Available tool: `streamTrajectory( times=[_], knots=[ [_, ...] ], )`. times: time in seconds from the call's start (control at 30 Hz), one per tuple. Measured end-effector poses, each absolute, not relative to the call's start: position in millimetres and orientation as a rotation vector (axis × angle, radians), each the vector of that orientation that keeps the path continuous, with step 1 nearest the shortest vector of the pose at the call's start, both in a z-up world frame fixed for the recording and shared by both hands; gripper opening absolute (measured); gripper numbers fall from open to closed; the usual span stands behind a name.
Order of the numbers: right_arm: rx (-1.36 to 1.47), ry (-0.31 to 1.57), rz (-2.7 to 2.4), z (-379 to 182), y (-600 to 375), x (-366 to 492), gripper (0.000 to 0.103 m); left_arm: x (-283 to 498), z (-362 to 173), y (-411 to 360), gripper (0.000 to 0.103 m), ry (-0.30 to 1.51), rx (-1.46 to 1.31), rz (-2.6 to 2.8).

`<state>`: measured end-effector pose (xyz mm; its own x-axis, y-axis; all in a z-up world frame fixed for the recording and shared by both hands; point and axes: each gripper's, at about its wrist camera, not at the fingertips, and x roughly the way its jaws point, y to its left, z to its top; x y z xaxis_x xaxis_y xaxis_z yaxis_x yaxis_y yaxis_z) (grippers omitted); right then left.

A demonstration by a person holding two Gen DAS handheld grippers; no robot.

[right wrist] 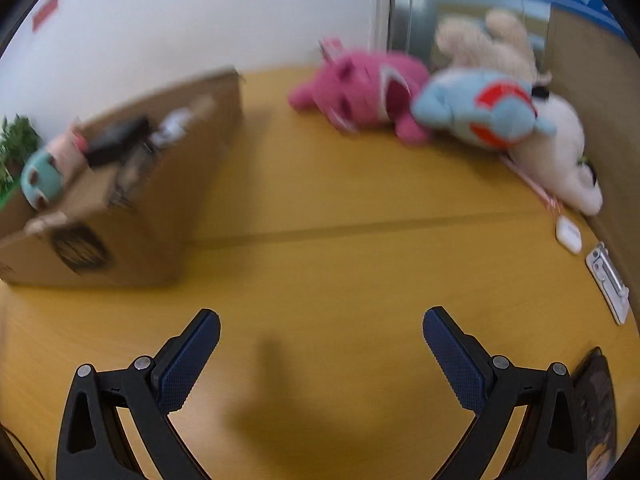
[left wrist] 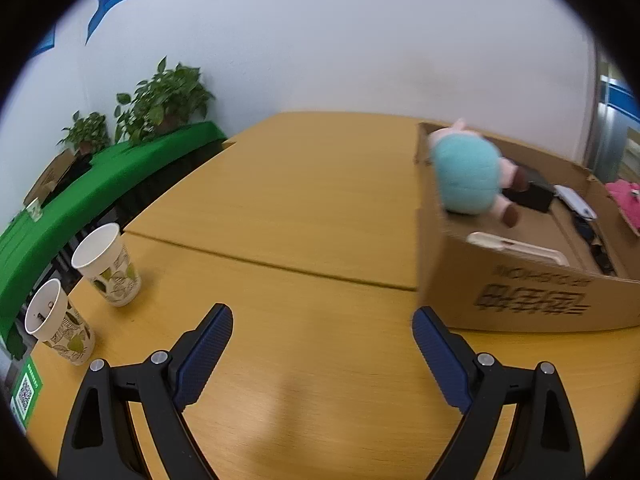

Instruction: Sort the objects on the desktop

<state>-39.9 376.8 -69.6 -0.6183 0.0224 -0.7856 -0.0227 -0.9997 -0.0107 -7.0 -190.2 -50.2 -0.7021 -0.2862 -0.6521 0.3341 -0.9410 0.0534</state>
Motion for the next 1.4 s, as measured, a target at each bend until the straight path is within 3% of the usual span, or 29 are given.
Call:
streamTrajectory(
  times=[0.33,0.37,0.4,0.63,1.4],
  knots=[
    [-1.474,-0.014,2.800,-89,456,-74,0.103,-54,-93,-258,0.094,0.171,1.268,-2.545],
    [-1.466,-0.019,2.816,-90,459,-78,0.103,-56,-93,-260,0.095,0.180,1.265,-2.544],
    [-1.454,-0.034,2.843,-90,461,-79,0.103,-59,-95,-262,0.103,0.186,1.268,-2.546],
    [-1.505,-0.145,2.948,-92,461,-86,0.103,-76,-99,-251,0.103,0.130,1.328,-2.641],
    [-1.511,-0.147,2.953,-93,462,-88,0.103,-88,-101,-260,0.103,0.138,1.334,-2.652]
  ],
)
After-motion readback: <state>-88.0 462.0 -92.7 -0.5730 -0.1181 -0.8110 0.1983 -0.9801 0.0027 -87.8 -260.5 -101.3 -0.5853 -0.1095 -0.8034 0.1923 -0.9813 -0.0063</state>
